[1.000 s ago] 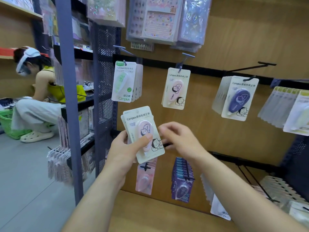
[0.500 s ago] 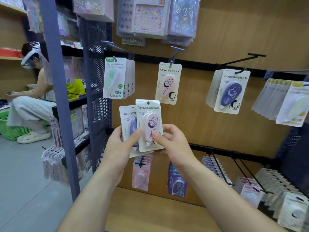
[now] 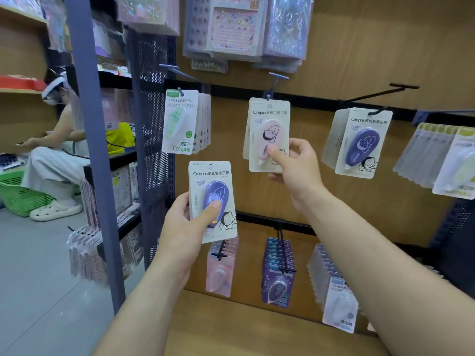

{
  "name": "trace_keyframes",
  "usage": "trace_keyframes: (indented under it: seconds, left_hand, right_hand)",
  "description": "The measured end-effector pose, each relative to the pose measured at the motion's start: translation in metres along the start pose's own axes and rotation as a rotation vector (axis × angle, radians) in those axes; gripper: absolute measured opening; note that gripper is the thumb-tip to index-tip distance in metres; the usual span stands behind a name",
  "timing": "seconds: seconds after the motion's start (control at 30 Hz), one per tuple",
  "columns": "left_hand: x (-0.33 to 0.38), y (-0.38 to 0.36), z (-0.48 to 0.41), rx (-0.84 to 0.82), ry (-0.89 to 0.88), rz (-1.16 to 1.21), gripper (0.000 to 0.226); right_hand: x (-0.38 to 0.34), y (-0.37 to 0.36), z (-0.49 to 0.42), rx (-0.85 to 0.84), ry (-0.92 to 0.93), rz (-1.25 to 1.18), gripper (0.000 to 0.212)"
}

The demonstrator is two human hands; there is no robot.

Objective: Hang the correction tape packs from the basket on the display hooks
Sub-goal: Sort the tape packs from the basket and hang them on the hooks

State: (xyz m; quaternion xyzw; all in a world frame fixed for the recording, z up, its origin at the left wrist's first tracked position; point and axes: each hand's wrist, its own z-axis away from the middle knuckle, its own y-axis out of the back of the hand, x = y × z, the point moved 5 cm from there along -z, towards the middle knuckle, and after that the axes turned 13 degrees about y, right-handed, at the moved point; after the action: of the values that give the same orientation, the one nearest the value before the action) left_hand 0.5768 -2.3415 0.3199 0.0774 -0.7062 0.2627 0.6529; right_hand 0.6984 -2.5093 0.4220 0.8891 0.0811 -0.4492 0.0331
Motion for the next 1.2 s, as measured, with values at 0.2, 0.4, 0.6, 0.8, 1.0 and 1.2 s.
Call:
trace_keyframes:
  seconds: [0.2, 0.4, 0.6, 0.8, 1.0, 1.2]
  left_hand:
    - [0.003, 0.003, 0.000, -0.006, -0.018, 0.001, 0.030]
    - [0.003, 0.005, -0.001, 0.000, -0.021, 0.006, 0.025]
    - [0.003, 0.003, 0.000, -0.005, -0.023, 0.014, 0.027]
    - [0.002, 0.002, 0.000, -0.015, -0.015, 0.024, 0.029]
    - [-0.001, -0.003, 0.001, -0.028, -0.005, 0.006, 0.033]
    - [-0.008, -0.016, 0.004, -0.047, 0.001, -0.038, 0.032]
  right_hand:
    - [-0.002, -0.008, -0.008, 0.016, 0.073, 0.034, 0.033]
    - [-0.003, -0.011, -0.009, 0.049, 0.067, 0.018, 0.034]
    - [-0.002, -0.009, -0.012, 0.103, 0.067, -0.017, 0.033]
    - [0.004, -0.009, -0.020, 0.083, -0.001, 0.003, 0.034]
    - [0.036, 0.001, -0.012, 0.029, -0.169, 0.307, 0.056]
    - [0.041, 0.008, 0.050, -0.222, -0.208, 0.203, 0.019]
